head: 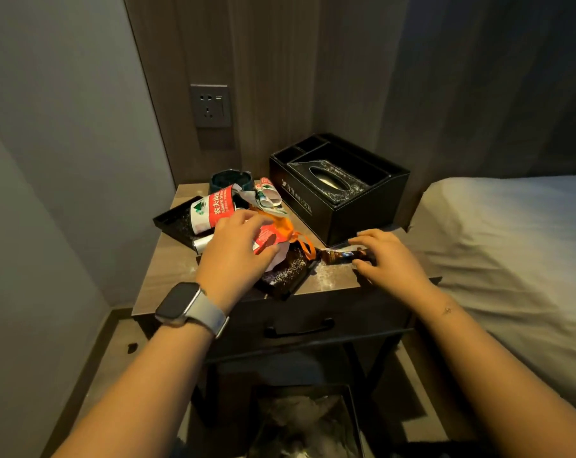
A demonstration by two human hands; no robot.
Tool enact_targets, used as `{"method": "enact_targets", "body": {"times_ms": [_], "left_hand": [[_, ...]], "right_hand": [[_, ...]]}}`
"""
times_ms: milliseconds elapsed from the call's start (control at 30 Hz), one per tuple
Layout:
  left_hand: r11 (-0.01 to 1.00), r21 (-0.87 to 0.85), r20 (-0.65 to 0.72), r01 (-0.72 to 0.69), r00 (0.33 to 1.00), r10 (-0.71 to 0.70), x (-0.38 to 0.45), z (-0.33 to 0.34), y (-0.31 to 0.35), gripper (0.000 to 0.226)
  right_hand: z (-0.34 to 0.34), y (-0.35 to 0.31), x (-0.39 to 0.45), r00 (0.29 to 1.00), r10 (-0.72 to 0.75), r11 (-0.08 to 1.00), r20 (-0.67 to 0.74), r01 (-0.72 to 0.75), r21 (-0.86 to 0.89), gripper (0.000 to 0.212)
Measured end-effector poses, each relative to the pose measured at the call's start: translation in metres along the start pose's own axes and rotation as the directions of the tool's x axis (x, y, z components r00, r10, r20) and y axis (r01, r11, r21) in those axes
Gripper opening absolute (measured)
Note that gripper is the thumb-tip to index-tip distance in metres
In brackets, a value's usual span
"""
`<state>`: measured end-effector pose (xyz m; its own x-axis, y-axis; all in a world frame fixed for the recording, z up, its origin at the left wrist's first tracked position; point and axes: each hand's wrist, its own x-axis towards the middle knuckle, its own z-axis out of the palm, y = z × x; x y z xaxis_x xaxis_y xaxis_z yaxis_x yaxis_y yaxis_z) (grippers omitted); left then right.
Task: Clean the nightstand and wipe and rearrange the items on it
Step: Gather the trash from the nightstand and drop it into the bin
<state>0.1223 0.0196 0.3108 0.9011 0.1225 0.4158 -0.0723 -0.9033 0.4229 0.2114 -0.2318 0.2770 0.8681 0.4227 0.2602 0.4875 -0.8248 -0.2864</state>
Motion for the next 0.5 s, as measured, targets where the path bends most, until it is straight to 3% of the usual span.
{"method": "enact_targets", "body": {"times_ms": [100,267,400,500], "left_hand": [[0.998,0.062,-0.024,0.016,1.000,-0.014,0.005,0.008,-0.005,0.030],[1.000,-0.028,-0.050,0.008,0.999,-0.010,0.004,0.016,-0.011,0.017],[0.991,-0.115,-0.117,0.073,0.989,-0.086,-0.001,0.017,-0.015,0.016],[0.978,-0.208,-0.192,0.029,0.979,-0.070,-0.006,0.009,-0.014,0.018]], "right_hand": [[0.006,0.006,0.005,0.999,-0.035,0.994,-0.010,0.034,-0.104,0.034],[0.001,0.004,-0.003,0.997,-0.033,0.993,-0.075,0.024,-0.117,0.026],[-0.010,0.000,-0.019,0.989,0.024,0.997,-0.146,-0.014,0.071,0.025],[-0.018,-0.006,-0.034,0.978,0.121,0.957,-0.172,-0.069,0.282,0.022]]}}
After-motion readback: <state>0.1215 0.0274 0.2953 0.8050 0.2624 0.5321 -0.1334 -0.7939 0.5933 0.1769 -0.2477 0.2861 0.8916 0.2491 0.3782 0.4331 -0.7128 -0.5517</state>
